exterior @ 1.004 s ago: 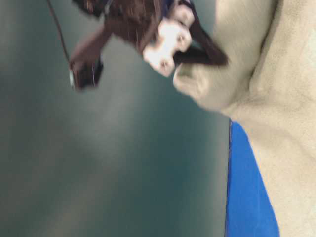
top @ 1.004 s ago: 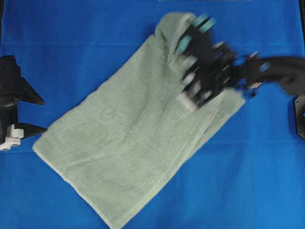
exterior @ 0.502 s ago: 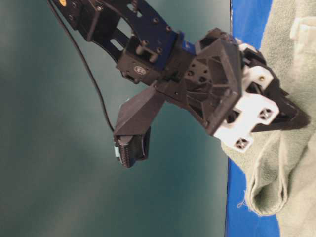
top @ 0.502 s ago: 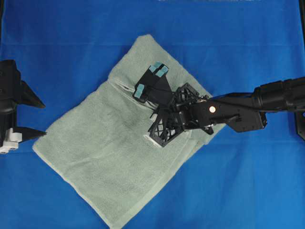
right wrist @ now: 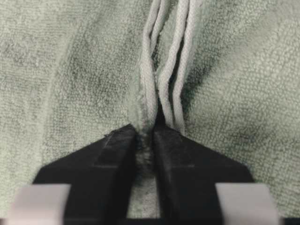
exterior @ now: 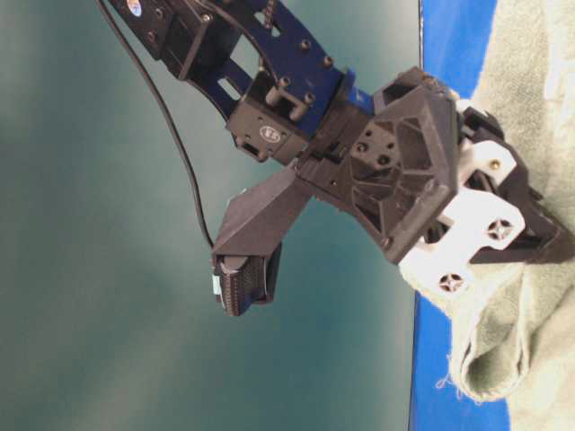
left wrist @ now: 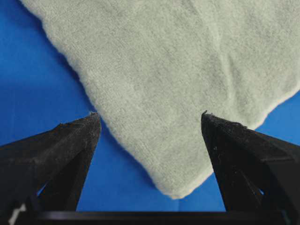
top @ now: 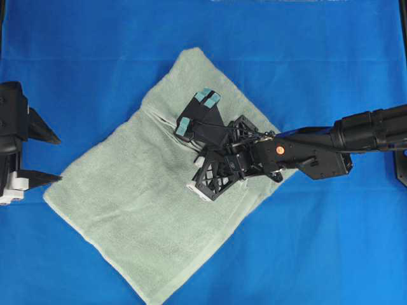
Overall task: Fold a bath towel.
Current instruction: 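Drag the top corner with the right gripper down toward the towel's middle, then release the right gripper and move the left gripper to the bottom-left corner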
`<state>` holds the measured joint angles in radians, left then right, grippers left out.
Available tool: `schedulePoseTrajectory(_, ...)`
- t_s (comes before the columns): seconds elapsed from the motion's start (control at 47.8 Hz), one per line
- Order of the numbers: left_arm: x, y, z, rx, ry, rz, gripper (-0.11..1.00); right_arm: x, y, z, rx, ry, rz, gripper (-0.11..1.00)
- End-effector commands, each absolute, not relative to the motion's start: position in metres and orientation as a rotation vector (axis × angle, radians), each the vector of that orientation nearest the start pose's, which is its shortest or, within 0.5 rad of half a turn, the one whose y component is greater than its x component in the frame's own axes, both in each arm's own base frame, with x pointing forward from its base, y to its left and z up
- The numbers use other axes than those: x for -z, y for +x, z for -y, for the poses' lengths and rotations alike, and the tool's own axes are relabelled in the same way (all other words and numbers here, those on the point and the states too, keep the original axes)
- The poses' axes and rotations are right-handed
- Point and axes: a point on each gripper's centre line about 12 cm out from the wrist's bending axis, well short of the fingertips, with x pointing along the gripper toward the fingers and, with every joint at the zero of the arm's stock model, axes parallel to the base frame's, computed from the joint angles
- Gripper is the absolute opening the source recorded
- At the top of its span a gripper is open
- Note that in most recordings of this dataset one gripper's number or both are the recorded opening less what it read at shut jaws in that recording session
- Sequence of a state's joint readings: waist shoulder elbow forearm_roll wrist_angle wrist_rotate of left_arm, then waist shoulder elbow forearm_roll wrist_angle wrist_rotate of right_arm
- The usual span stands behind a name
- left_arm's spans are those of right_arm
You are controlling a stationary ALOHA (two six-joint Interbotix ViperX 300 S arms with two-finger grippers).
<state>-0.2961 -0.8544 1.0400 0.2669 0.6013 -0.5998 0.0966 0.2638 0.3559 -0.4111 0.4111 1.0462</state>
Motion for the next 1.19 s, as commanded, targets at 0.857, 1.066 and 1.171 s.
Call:
schedulePoseTrajectory(0.857,-0.251,0.202,0.111,0.522,0.436,-0.484,0.83,-0.245,0.358,-0.005,0.376,0.380,-0.736,0.64)
schedulePoseTrajectory(1.066,-0.220,0.223,0.124,0.532,0.468,-0.626,0.83,-0.244,0.351,0.003,0.398,0.384,-0.737,0.64)
schedulePoseTrajectory(1.171,-0.192,0.237,0.133,0.535,0.488,-0.742,0.83,-0.244,0.347,0.005,0.403,0.386,-0.736,0.64)
